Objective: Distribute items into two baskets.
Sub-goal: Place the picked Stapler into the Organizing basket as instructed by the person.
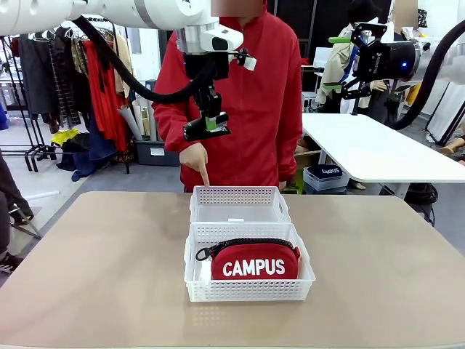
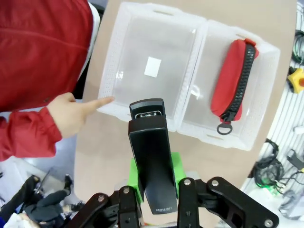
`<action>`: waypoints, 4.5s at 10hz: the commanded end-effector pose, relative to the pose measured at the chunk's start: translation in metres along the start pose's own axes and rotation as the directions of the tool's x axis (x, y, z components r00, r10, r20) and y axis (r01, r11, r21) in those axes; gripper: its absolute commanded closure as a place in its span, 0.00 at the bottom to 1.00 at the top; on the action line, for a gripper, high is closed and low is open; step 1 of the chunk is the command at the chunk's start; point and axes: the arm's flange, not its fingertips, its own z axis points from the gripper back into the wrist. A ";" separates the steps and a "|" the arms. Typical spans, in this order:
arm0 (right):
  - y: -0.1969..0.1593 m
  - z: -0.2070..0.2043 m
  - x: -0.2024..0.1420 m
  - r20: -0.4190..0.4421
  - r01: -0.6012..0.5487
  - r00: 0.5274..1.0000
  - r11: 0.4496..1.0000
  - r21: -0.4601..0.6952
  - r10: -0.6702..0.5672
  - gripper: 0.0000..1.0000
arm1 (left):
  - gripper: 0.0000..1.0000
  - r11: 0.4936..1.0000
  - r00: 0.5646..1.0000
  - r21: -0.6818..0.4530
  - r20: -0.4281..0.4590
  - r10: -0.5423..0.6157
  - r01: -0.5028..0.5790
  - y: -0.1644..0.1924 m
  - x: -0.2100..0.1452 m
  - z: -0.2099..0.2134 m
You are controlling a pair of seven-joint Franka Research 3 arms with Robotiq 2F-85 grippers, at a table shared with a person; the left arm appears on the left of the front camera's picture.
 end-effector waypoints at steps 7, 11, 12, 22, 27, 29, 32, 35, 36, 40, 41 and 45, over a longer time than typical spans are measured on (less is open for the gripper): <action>0.004 -0.001 -0.001 0.001 0.012 1.000 1.000 0.008 -0.012 0.00 | 1.00 0.928 0.930 -0.112 -0.062 -0.362 0.354 0.006 0.057 -0.117; 0.004 -0.001 -0.001 0.001 0.012 1.000 1.000 0.008 -0.012 0.00 | 1.00 0.936 0.934 -0.067 -0.068 -0.349 0.345 0.004 0.071 -0.179; 0.004 -0.001 -0.001 0.001 0.012 1.000 1.000 0.008 -0.012 0.00 | 1.00 0.944 0.944 -0.067 -0.049 -0.327 0.323 0.002 0.074 -0.192; 0.004 -0.001 -0.001 0.001 0.012 1.000 1.000 0.008 -0.012 0.00 | 1.00 0.950 0.955 -0.108 -0.016 -0.295 0.292 0.005 0.078 -0.234; 0.004 -0.001 -0.001 0.001 0.012 1.000 1.000 0.008 -0.012 0.00 | 1.00 0.958 0.958 -0.039 0.012 -0.285 0.286 0.015 0.075 -0.264; 0.004 -0.001 -0.001 0.001 0.012 1.000 1.000 0.008 -0.012 0.00 | 1.00 0.957 0.959 -0.059 0.002 -0.285 0.285 0.021 0.072 -0.277; 0.004 -0.001 -0.001 0.001 0.012 1.000 1.000 0.008 -0.012 0.00 | 1.00 0.953 0.957 -0.097 -0.017 -0.289 0.286 0.027 0.070 -0.295; 0.004 -0.001 -0.001 0.001 0.012 1.000 1.000 0.008 -0.012 0.00 | 1.00 0.947 0.954 -0.120 -0.010 -0.301 0.298 0.028 0.069 -0.311; 0.004 -0.001 -0.001 0.001 0.012 1.000 1.000 0.008 -0.012 0.00 | 1.00 0.946 0.952 -0.124 -0.011 -0.304 0.301 0.028 0.070 -0.313; 0.004 -0.001 -0.001 0.001 0.012 1.000 1.000 0.008 -0.012 0.00 | 0.56 0.944 0.951 -0.135 -0.022 -0.308 0.302 0.024 0.067 -0.315; 0.004 -0.001 -0.001 0.001 0.012 1.000 1.000 0.008 -0.012 0.00 | 0.36 0.945 0.952 -0.131 -0.023 -0.305 0.299 0.022 0.067 -0.315; 0.004 -0.001 -0.001 0.001 0.012 1.000 1.000 0.008 -0.012 0.00 | 0.00 0.948 0.954 -0.121 -0.032 -0.299 0.294 0.021 0.067 -0.307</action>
